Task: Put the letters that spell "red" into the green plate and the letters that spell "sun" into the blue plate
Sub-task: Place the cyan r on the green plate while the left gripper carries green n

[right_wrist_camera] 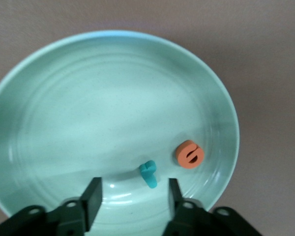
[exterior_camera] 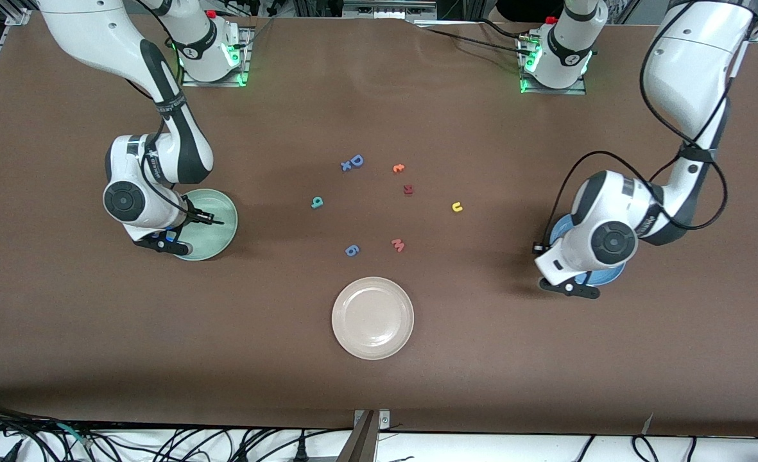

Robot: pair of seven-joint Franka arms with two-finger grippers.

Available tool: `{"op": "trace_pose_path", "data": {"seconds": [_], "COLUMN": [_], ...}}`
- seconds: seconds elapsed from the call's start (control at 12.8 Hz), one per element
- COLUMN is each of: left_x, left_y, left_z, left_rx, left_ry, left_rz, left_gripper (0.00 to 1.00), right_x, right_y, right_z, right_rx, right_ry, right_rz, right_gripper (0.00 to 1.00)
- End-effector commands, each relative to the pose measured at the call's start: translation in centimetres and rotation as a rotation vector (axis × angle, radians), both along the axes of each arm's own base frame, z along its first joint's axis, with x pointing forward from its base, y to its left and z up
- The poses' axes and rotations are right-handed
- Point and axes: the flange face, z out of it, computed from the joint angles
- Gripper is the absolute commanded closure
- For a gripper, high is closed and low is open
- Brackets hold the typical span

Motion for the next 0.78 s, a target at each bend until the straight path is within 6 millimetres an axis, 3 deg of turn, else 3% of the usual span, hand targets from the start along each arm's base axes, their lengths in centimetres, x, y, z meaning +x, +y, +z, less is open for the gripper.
{"op": "trace_pose_path", "data": {"seconds": [0.0, 0.16, 0.31, 0.47, 0.55, 0.63, 0.71], "left_x": [-1.8, -2.5, -4.4, -5.0, -5.2, -5.0, -4.9], "left_y": [4.6, 8.4, 8.7, 11.3, 12.6, 12.7, 12.2], "left_z": [-0.7, -1.7, -3.3, -2.4, -2.4, -2.3, -1.9], "left_rx": [-0.034, -0.081, -0.116, -0.124, -0.143, -0.155, -0.165], "left_ry": [0.075, 0.109, 0.161, 0.169, 0.178, 0.176, 0.182], "left_rz": [-0.041, -0.054, -0.019, -0.024, -0.039, -0.037, -0.035], "left_gripper": [0.93, 0.92, 0.88, 0.82, 0.38, 0.01, 0.0], "right_x": [-0.4, -1.1, -2.2, -3.5, -4.1, -4.7, -5.2], "right_y": [2.1, 6.1, 10.5, 15.8, 18.1, 19.9, 21.5], "right_z": [3.3, 4.8, 5.0, 5.6, 5.6, 5.5, 4.8], "right_rx": [0.054, 0.068, 0.062, 0.062, 0.063, 0.071, 0.076], "right_ry": [-0.016, -0.021, -0.027, -0.045, -0.057, -0.069, -0.077], "right_rz": [-0.058, -0.12, -0.187, -0.265, -0.307, -0.332, -0.358], "right_gripper": [0.01, 0.01, 0.01, 0.01, 0.01, 0.01, 0.01]}}
